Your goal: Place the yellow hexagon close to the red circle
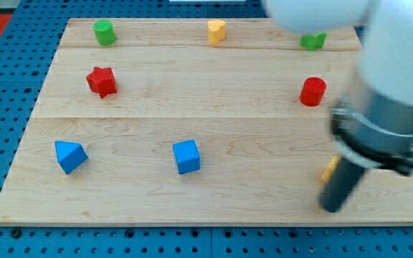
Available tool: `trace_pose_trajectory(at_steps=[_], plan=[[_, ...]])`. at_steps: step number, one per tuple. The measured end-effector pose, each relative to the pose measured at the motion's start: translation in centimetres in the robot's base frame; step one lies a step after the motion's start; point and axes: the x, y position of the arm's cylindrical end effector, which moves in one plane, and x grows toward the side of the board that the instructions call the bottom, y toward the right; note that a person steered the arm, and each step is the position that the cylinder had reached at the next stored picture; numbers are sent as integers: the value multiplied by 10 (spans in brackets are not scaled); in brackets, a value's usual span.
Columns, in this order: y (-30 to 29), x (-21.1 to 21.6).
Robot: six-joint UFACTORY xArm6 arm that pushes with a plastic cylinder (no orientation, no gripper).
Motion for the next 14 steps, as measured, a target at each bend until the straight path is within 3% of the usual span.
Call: trace_pose_trajectory(at_steps=[1,2,3,4,6,8,10,11,12,14], plan=[[24,-20],[10,-46],[30,-26],[5,-25],[-1,-75],[-11,-38],[-15,-99],[-17,-76],[-45,-80],[-32,-141]])
